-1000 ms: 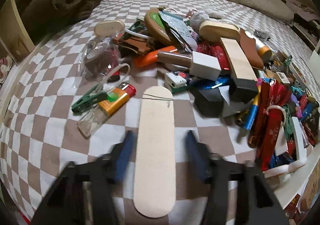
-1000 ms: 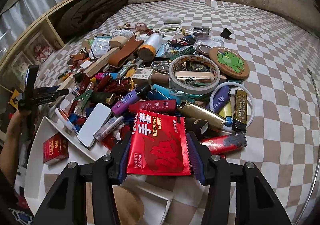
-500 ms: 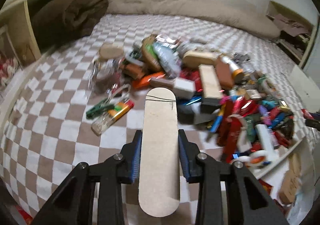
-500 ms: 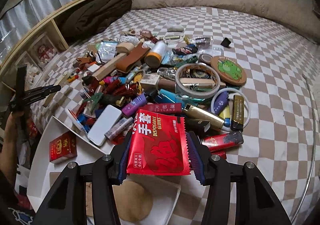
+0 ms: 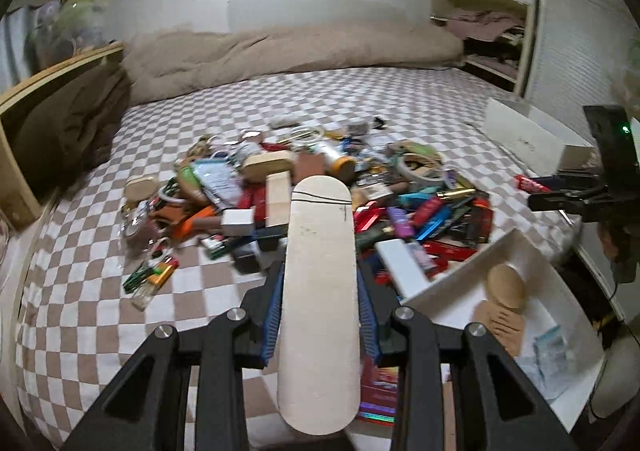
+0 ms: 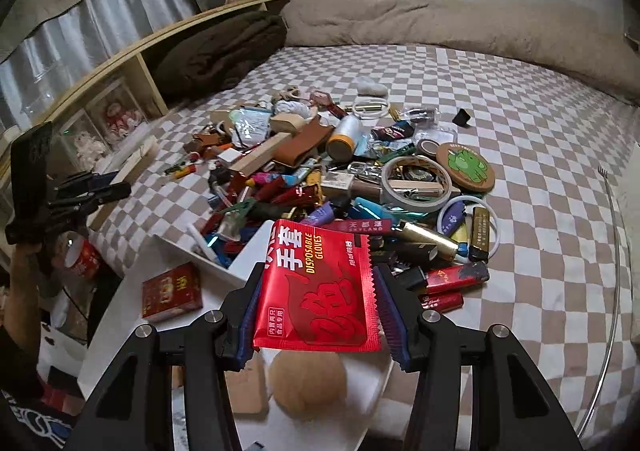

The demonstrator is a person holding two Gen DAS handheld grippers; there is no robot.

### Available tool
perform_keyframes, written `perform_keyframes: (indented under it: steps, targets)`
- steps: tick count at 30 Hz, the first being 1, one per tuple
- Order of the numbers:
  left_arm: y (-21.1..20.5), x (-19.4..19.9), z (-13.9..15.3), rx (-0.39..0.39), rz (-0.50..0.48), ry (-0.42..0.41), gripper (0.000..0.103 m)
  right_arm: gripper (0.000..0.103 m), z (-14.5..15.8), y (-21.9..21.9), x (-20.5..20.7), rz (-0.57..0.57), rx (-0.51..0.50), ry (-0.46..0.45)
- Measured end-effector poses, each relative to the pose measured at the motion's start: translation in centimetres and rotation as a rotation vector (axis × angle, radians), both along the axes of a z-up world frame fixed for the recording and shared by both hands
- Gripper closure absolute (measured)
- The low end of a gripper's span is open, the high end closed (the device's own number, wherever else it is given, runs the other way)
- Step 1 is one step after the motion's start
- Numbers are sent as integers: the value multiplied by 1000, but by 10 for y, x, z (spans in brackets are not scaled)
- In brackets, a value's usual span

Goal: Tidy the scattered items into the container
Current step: 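Carry both items to the white box and open right tool over it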

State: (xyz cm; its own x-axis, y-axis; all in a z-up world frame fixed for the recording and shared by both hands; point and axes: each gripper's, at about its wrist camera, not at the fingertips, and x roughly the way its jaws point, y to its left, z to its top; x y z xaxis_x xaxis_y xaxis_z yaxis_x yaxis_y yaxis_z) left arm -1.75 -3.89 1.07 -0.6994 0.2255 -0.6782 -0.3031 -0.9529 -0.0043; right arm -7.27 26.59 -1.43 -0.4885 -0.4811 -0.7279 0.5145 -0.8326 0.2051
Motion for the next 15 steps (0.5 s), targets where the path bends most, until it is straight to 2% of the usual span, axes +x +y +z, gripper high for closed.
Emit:
perform_keyframes:
  steps: [6, 15]
  targets:
    - [27, 22, 0, 16, -101, -26, 69, 50, -4, -3, 21, 34, 18, -21]
    - [52, 42, -15, 38, -179, -71, 69, 50, -41, -9, 47, 76, 81, -105]
